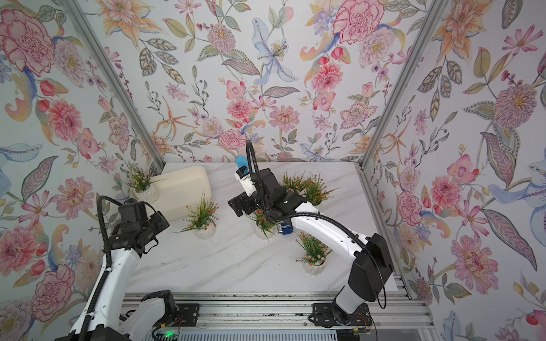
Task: Put the potted gypsophila into the storage box
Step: Pick up the baby's breath potted plant from the center of the board.
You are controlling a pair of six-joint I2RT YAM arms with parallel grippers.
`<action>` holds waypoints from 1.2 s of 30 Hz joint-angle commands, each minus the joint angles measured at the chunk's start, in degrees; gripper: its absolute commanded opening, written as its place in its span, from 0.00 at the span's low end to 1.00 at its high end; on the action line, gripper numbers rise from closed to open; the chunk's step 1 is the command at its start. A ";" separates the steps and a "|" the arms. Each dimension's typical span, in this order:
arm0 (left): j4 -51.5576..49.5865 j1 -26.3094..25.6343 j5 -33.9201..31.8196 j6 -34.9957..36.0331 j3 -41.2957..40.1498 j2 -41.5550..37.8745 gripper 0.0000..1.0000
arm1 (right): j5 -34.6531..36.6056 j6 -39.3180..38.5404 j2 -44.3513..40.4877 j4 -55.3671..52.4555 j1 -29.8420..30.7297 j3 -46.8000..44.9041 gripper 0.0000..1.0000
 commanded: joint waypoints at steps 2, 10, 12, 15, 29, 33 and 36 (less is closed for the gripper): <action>-2.95 -0.26 1.48 1.67 -2.62 0.25 0.61 | 1.99 0.69 -5.08 1.31 1.79 -3.68 1.00; 4.48 -0.64 9.23 3.90 -5.04 7.74 0.59 | 6.72 4.31 -11.82 1.34 4.01 -10.58 1.00; 6.97 -1.66 11.19 3.55 -5.36 8.32 0.59 | 8.41 5.17 -13.37 1.36 4.29 -11.94 1.00; 9.35 -4.80 10.79 3.46 -4.84 9.02 0.60 | 10.22 5.95 -14.83 1.33 4.48 -13.35 1.00; 17.07 -9.05 13.26 2.42 -2.43 18.29 0.56 | 12.40 5.57 -14.31 0.74 4.70 -11.53 1.00; 17.65 -9.96 13.44 3.25 -1.20 21.85 0.53 | 12.47 5.35 -13.45 0.61 4.61 -10.78 1.00; 18.04 -10.02 13.72 3.49 -0.80 22.75 0.53 | 13.01 5.13 -12.50 0.65 4.62 -9.96 1.00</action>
